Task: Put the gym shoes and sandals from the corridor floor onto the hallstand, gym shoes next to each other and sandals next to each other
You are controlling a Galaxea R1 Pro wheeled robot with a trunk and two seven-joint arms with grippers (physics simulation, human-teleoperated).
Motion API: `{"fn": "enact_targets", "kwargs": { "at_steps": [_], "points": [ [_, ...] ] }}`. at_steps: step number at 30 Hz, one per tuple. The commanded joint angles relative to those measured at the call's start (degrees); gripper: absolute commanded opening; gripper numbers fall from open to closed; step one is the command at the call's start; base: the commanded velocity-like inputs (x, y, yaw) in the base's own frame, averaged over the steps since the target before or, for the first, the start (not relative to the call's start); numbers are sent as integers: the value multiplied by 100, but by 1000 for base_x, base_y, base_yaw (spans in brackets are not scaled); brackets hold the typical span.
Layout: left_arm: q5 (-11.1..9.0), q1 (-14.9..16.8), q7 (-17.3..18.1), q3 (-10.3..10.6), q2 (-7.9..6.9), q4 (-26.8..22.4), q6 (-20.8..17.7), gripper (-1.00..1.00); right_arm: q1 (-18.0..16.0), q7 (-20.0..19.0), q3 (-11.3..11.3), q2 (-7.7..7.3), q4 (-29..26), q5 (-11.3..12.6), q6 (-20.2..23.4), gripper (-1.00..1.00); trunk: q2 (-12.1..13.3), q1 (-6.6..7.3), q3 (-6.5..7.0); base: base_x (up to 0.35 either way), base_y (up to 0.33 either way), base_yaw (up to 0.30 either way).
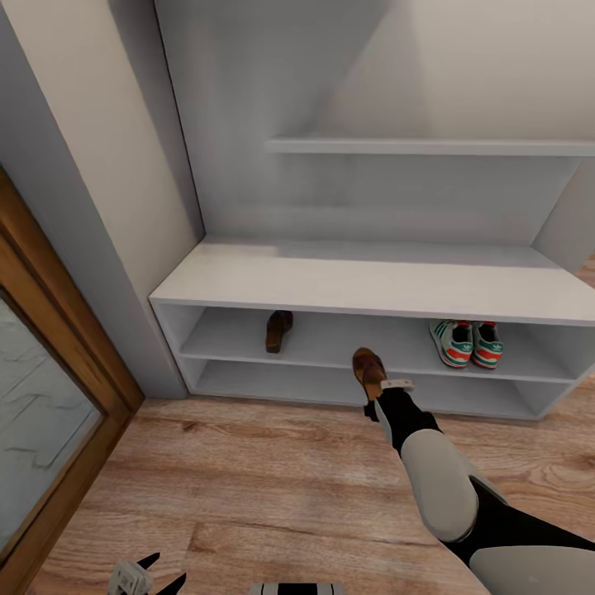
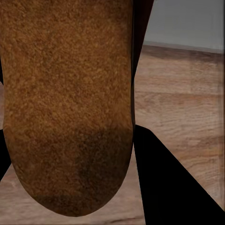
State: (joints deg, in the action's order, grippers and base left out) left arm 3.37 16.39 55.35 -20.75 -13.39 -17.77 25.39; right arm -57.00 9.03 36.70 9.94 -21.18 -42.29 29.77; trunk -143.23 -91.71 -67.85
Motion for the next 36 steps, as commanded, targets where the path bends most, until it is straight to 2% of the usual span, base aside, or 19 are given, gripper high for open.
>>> {"fn": "enact_targets", "kwargs": {
  "at_steps": [1,11,30,36],
  "points": [
    [38,4,28,-43,3,5,19,100,-4,20,25,5,-23,19,18,-100,-2,1,-5,0,0,0],
    [36,4,28,-43,5,13,19,100,-4,20,30,5,-107,19,28,-100,-2,1,-16,0,0,33],
    [32,4,28,-43,3,27,27,100,-4,20,39,5,-175,19,28,-100,-2,1,-133,5,0,181],
    [32,3,28,-43,3,35,27,100,-4,20,34,5,-175,19,30,-100,-2,1,-169,246,0,179]
  ]
}}
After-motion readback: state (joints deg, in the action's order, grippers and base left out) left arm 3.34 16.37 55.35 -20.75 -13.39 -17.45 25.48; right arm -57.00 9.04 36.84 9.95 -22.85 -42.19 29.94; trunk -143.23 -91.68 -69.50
